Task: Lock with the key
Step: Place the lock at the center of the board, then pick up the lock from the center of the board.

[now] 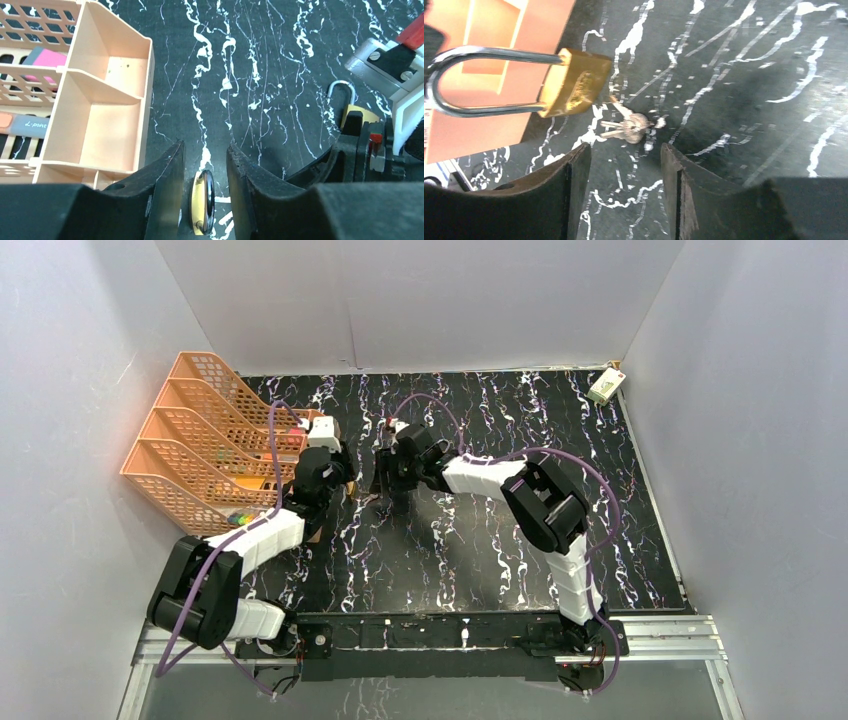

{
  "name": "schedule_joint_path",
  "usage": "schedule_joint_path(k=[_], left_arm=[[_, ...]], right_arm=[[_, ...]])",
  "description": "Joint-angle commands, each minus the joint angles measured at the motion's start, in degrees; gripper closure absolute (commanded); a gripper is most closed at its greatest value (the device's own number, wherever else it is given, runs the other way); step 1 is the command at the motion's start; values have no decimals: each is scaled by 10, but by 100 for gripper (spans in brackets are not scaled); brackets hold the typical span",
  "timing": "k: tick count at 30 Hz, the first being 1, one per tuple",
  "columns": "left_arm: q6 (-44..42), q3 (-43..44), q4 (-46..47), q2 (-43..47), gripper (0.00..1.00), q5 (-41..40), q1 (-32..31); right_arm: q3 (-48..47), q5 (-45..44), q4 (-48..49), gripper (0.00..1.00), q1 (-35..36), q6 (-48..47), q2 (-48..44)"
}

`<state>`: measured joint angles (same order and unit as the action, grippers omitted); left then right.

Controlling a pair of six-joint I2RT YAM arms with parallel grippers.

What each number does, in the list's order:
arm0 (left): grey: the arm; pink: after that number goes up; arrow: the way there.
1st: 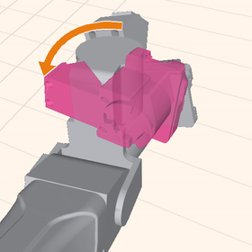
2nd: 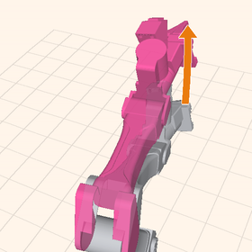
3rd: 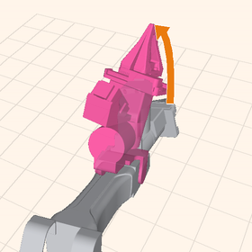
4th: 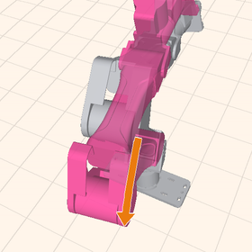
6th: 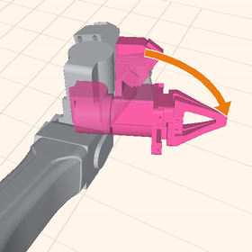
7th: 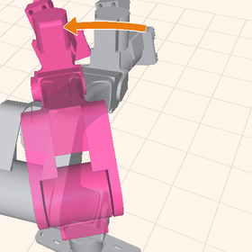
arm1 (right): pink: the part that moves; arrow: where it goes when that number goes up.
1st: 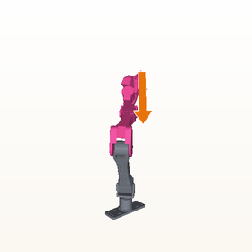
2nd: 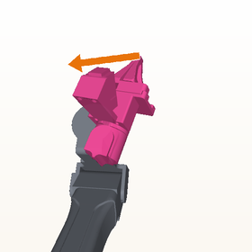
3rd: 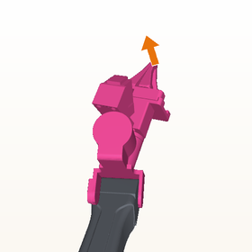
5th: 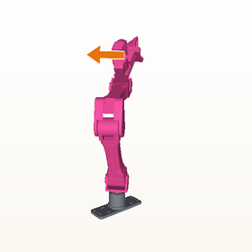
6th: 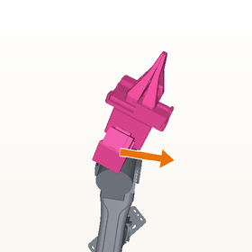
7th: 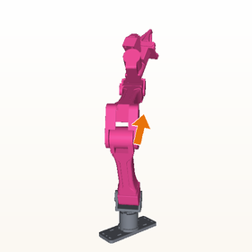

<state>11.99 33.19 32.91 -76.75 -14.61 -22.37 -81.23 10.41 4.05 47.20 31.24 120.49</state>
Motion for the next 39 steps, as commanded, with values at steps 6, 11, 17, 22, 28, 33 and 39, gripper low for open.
schedule_joint_path(k=[6, 11, 17, 22, 28, 33, 39], left_arm=[[-1, 80, -30, 33, 44, 1, -3], [-1, 118, -70, 43, 13, 13, -3], [18, 146, -125, 63, 2, 27, -3], [66, 245, -245, 78, 2, 48, -3], [188, 439, -473, 31, 2, 32, -1], [272, 514, -550, 33, 2, 76, -1], [295, 563, -605, 52, 2, 41, -1]], right_arm=[[-35, -127, -88, 2, -69, -14, -108], [-129, -259, -236, 2, -73, -33, -96], [-223, -339, -353, 2, -74, -21, -31], [-272, -398, -415, 1, -73, 20, -3], [-316, -423, -454, 1, -75, 18, 35], [-296, -447, -453, 1, -75, 44, 37], [-344, -455, -506, 2, -77, 103, 84]])
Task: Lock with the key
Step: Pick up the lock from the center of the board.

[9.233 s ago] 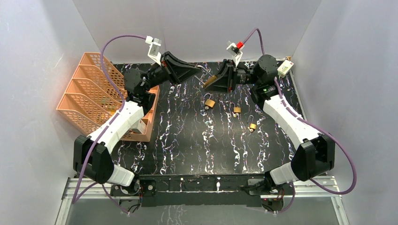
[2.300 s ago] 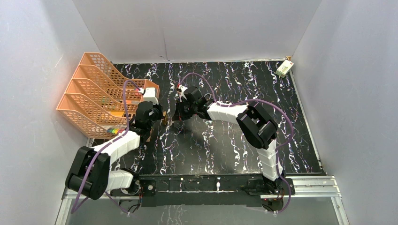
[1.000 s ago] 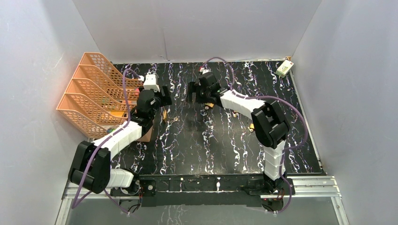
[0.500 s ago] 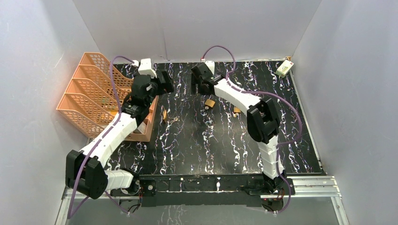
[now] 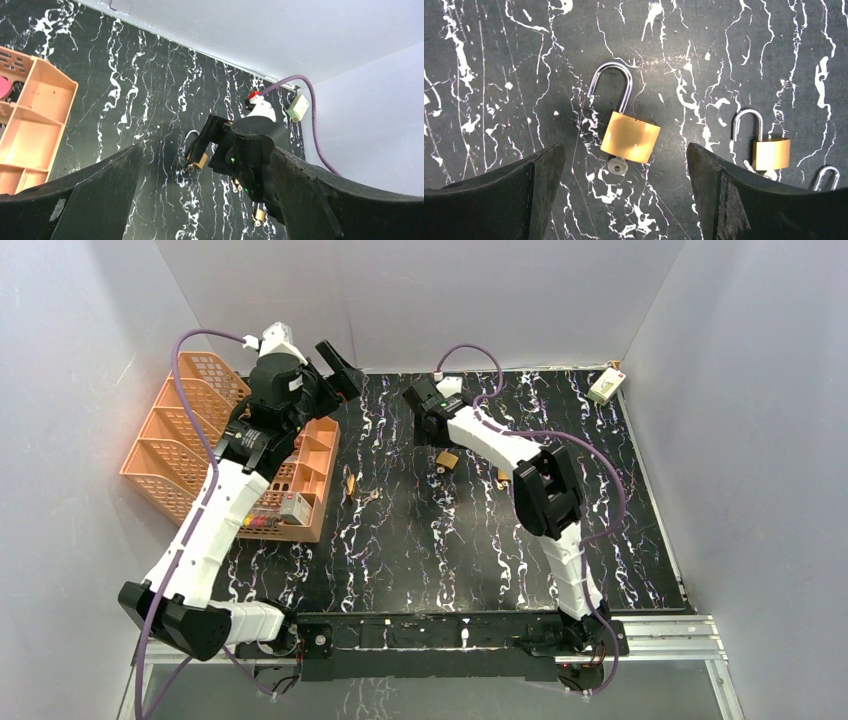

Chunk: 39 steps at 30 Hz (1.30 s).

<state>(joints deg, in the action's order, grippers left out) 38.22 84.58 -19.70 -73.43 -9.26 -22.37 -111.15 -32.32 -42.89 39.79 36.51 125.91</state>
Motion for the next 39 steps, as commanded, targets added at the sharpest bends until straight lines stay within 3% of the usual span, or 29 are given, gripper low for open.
schedule_joint_path(k=[1, 29, 39], left_arm=[[34, 59, -89, 18, 2, -15, -1], [28, 19, -100, 65, 2, -32, -1], [19, 11, -90, 71, 2, -11, -1]], right_arm=[[-50, -22, -38, 1, -5, 56, 36], [5, 17, -41, 3, -12, 194, 82], [-3, 17, -49, 12, -23, 194, 94]])
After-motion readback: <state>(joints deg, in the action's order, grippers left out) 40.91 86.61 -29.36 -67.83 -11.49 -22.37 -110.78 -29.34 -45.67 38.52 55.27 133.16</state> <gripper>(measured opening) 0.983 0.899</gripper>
